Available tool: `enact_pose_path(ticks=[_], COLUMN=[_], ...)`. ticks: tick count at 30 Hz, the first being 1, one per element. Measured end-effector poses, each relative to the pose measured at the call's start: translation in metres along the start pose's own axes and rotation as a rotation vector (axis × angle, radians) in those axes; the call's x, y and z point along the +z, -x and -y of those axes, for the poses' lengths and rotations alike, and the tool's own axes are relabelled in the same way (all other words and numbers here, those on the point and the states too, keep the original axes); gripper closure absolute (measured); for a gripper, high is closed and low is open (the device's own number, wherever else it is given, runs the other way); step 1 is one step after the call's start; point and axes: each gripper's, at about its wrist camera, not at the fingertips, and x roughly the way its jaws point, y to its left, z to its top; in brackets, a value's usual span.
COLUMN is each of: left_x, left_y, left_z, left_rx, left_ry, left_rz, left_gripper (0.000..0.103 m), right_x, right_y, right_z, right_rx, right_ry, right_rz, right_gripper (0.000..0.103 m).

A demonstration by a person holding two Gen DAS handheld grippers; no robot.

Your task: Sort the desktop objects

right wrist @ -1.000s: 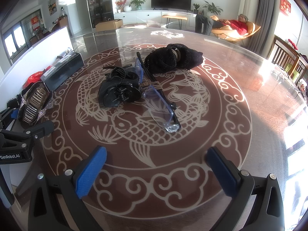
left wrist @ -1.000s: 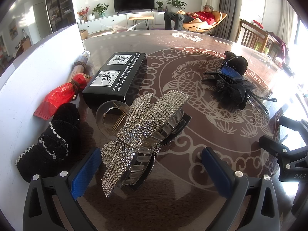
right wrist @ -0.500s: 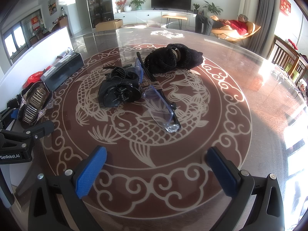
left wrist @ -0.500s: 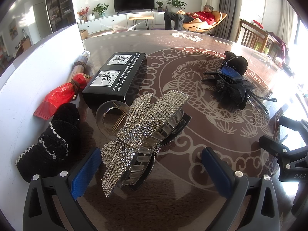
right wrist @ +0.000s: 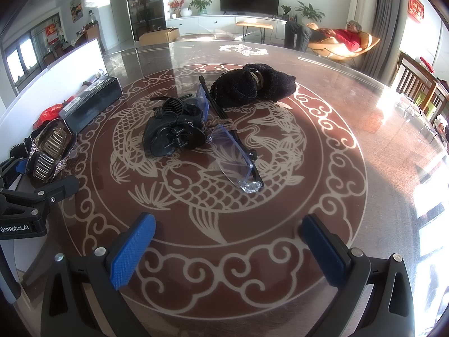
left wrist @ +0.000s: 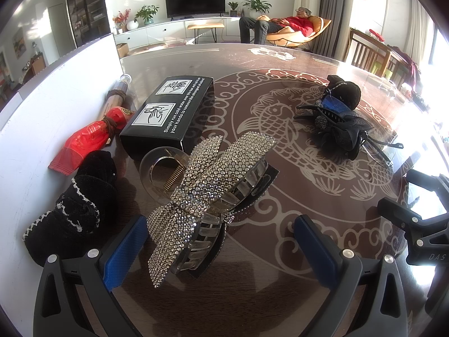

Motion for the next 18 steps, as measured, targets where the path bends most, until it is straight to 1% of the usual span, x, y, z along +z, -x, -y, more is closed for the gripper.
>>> enact_pose_path(ticks=[18], left_x=[0.0002], left_y=[-0.0013], left_z=[-0.0001], left_rx=[0.0], left_ry=[-0.001], left_rz=[0.0], left_gripper=[0.0], right_x=[0.0], right_y=[0.0], right_z=[-0.0001], right_rx=[0.0], right_ry=[0.0], right_rz=[0.0], right_gripper=[0.0])
